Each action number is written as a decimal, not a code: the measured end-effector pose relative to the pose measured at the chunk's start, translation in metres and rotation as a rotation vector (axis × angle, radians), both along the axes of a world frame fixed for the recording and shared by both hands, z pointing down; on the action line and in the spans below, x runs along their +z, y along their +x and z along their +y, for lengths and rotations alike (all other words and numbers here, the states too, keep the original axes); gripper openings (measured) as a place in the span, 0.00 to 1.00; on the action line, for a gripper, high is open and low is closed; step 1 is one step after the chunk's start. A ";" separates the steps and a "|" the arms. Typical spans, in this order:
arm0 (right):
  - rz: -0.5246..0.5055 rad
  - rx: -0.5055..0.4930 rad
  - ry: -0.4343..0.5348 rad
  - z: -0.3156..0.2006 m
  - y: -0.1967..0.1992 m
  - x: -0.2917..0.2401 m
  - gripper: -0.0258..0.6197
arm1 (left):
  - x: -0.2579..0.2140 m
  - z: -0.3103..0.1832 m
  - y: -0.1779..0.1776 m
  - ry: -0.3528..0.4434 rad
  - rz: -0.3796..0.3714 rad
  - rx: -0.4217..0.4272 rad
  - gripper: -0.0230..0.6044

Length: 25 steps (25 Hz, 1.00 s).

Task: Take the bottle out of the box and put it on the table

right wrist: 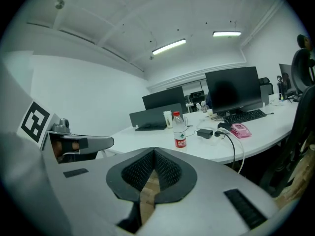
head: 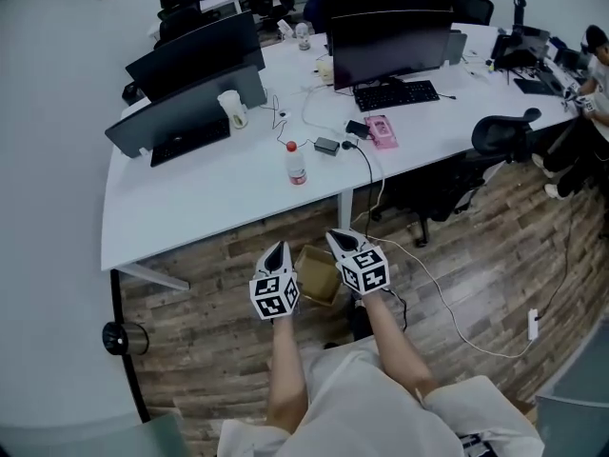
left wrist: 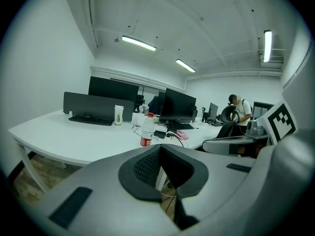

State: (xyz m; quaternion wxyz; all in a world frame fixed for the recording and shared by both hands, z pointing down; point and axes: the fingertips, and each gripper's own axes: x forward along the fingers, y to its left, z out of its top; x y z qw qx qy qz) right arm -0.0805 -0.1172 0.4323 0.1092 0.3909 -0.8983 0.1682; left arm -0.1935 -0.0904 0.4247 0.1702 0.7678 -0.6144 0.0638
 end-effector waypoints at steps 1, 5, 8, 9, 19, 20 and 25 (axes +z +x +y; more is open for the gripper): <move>0.014 0.000 0.004 -0.001 0.004 0.001 0.10 | 0.002 -0.001 0.003 0.004 0.018 0.005 0.06; 0.014 0.001 -0.023 -0.001 0.008 0.007 0.10 | 0.010 0.005 0.004 -0.020 0.013 0.013 0.06; 0.016 -0.003 -0.037 0.000 0.005 0.009 0.10 | 0.014 0.006 0.002 -0.036 -0.024 0.017 0.06; 0.018 -0.004 -0.037 -0.001 0.005 0.008 0.10 | 0.013 0.006 0.003 -0.037 -0.036 0.021 0.06; 0.021 -0.001 -0.023 0.000 0.005 0.003 0.10 | 0.014 0.005 0.003 -0.027 -0.067 0.018 0.06; 0.021 0.003 -0.023 0.000 0.006 0.003 0.10 | 0.014 0.006 0.002 -0.027 -0.069 0.018 0.06; 0.024 0.012 -0.022 0.002 0.010 0.006 0.10 | 0.016 0.009 0.003 -0.030 -0.077 0.020 0.06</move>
